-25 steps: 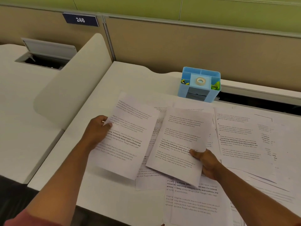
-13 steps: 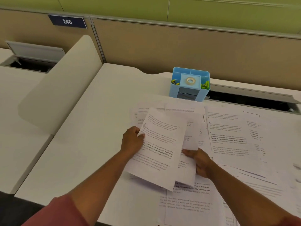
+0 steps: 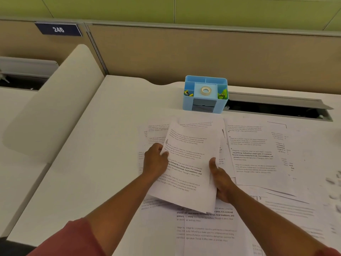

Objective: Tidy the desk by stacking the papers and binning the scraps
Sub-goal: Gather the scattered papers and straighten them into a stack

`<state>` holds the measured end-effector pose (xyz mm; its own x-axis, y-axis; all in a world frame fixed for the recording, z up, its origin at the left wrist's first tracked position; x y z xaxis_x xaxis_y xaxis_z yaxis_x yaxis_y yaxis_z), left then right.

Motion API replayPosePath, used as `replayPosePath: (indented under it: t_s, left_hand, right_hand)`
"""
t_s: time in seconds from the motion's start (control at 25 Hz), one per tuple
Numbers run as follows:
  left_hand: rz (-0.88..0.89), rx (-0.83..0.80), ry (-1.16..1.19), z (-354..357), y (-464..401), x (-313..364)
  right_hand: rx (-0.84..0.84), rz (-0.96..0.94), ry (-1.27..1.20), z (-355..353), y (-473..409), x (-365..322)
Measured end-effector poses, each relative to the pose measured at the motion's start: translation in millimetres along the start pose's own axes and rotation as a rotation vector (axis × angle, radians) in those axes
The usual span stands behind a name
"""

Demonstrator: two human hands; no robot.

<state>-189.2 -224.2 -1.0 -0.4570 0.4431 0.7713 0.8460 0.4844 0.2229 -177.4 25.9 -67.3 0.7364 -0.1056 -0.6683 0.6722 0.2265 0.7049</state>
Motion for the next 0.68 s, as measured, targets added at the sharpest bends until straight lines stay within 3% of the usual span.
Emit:
replayPosePath:
  t_s: [0.48, 0.6, 0.68]
  left_hand:
    - [-0.041, -0.05, 0.004, 19.0, 2.6, -5.1]
    - [-0.044, 0.052, -0.094, 1.9, -4.3, -14.0]
    - [-0.149, 0.105, -0.131, -13.1, -11.2, -26.3]
  right_hand:
    - [-0.008, 0.001, -0.013, -0.6, 2.0, 0.2]
    - [-0.004, 0.006, -0.028, -2.0, 1.2, 0.6]
    - [-0.001, 0.004, -0.04, -1.4, 1.0, -0.4]
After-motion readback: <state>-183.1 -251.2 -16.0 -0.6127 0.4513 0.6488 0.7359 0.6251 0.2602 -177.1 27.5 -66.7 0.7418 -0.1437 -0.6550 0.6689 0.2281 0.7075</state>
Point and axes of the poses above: each hand's wrist, its own y-axis away from the middle knuckle, its own z-axis out of the palm, x = y × z, the point moved 10 cm from there along -y, towards the middle knuckle, and after that the axes turned 4 degrees about x, right-handed, at the moved point
